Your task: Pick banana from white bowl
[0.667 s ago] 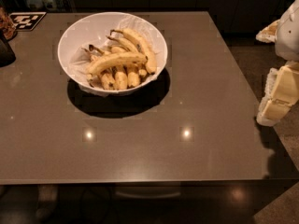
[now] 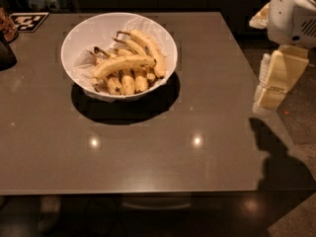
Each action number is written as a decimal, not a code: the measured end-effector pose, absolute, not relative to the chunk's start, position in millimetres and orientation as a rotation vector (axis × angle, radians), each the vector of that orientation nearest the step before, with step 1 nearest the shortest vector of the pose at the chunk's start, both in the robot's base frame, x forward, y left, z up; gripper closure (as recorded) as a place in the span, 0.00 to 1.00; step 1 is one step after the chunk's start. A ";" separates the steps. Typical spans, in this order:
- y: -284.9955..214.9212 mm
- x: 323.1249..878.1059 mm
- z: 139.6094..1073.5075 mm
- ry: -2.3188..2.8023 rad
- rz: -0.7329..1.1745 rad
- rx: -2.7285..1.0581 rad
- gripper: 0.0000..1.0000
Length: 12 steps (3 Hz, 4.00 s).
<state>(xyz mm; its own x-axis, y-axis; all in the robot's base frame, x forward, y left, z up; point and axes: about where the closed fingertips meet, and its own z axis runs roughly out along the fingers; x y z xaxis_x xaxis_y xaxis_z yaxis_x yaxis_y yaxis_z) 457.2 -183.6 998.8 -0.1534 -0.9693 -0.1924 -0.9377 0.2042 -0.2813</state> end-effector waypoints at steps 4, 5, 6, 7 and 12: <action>-70.9 559.3 992.2 1.932 -0.095 -2.048 0.00; -59.9 565.1 995.4 1.903 -0.095 -2.043 0.00; -47.7 579.1 989.7 1.891 -0.070 -2.051 0.00; -21.5 597.4 984.9 1.838 -0.092 -2.136 0.00; 63.8 644.1 942.4 1.712 -0.137 -2.386 0.28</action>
Offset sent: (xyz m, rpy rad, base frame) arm 0.0156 0.0276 0.0064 -0.0259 -0.0081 0.0947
